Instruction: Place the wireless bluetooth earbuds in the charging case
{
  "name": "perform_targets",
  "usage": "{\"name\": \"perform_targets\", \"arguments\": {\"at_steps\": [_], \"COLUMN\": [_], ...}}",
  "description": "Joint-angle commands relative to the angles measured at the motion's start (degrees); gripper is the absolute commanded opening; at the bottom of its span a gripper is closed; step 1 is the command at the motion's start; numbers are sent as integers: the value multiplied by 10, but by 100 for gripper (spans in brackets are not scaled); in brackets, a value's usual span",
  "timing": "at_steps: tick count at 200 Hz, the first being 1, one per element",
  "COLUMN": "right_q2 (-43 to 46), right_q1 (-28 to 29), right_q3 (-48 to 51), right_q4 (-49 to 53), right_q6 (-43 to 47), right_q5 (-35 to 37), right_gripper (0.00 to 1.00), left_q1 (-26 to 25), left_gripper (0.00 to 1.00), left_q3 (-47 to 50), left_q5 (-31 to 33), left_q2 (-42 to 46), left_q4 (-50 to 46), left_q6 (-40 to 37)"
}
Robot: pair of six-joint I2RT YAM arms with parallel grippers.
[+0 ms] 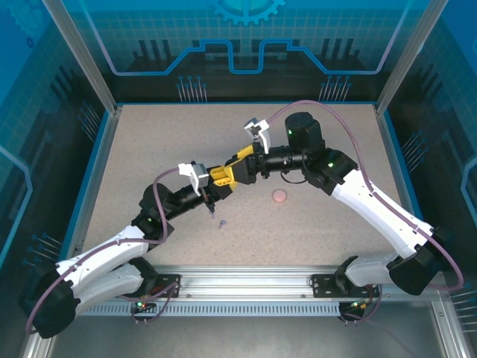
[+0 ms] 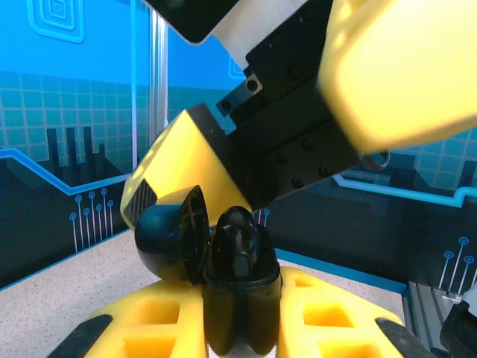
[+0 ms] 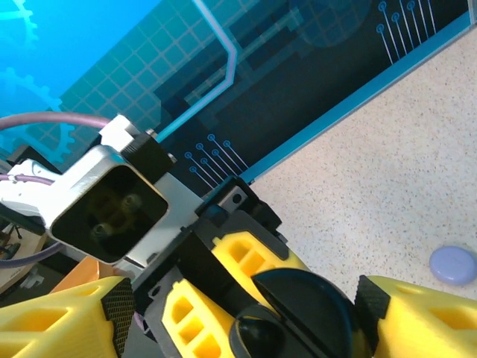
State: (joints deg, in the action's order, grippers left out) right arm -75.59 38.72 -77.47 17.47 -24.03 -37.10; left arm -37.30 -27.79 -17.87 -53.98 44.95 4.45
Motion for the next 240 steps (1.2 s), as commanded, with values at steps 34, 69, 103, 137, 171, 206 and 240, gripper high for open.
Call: {"name": "perform_targets", "arguments": {"at_steps": [34, 69, 103, 137, 171, 206, 240], "right_q2": [30, 42, 45, 62, 136, 226, 296], "right_q1": [6, 6, 5, 5, 2, 0, -10], "right_q3": [-18, -13, -11, -16, 30, 100, 158], "right_q4": [25, 42, 59, 96, 96, 94, 100], "right_q6": [11, 22, 32, 60, 80, 95, 100], "right_q5": [-14, 4, 20, 89, 209, 348, 409], "right_gripper": [73, 73, 73, 73, 73, 82, 100], "left_q1": [-4, -4, -4, -5, -4, -3, 0], "left_gripper": [0, 0, 0, 0, 0, 0, 0], "left_q3": [-22, -24, -24, -24, -40, -74, -136], "left_q5": [8, 8, 10, 10, 40, 52, 62], "left_q2": [-3, -8, -10, -13, -20, -73, -178], "left_q4": [-9, -9, -9, -12, -68, -141, -223], "left_q6": [-5, -4, -3, -4, -8, -15, 22]}}
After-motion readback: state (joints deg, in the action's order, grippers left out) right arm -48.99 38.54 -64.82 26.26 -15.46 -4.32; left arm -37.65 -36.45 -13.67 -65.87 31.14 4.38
